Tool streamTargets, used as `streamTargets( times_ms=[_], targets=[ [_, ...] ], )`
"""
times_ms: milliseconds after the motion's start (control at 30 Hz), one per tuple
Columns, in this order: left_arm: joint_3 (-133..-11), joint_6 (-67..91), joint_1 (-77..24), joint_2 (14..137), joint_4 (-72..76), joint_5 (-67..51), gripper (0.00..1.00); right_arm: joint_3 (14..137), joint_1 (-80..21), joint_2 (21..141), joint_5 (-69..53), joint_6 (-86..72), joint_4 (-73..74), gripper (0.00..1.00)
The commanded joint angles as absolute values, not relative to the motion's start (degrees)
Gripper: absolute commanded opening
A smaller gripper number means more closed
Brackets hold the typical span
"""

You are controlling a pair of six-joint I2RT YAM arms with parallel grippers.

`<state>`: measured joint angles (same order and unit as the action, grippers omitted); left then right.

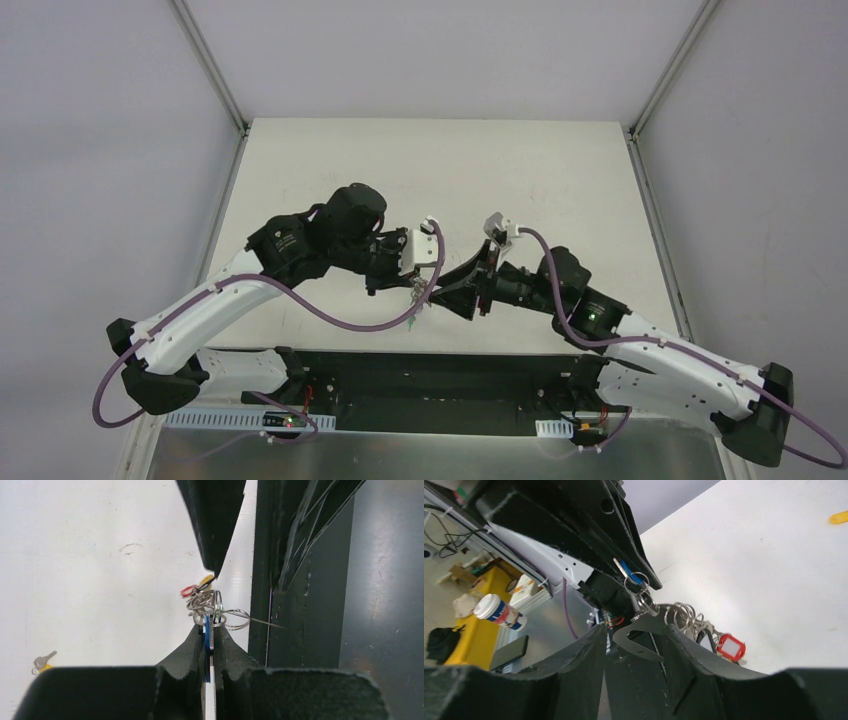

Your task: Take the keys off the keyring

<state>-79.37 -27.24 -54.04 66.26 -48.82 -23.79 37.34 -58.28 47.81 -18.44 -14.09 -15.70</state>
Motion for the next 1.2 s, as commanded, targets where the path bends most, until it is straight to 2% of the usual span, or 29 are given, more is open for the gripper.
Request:
streamTargets(
  times_ms=[0,133,433,867,1167],
  targets=[
    [-80.8,-24.3,-54.2,65.2,-47.4,-21.8,0.0,40.0,-58.5,41.3,-12.6,-5.1,-6.8,0.51],
    [-81.5,-20.8,-54.2,66.0,-47.7,-19.0,0.0,40.0,-58.5,38.0,-10.1,-2.0,-2.1,0.51],
    [-87.5,-7.6,-54.3,72.2,-52.0,-12.2,0.0,38.4,-60.7,39.7,-10.6,1.1,-6.9,0.55],
    [-97.8,6.4,-54.3,80.0,-59.9,-15.2,0.0,37.7,-63.9,46.0,-1.7,12.0,-7.9,0.54],
    [-99.6,11.7,-54.3,83.4,-59.9,-22.4,0.0,26.5,-64.0,38.2,-5.9,18.1,-25.9,0.52]
  ],
)
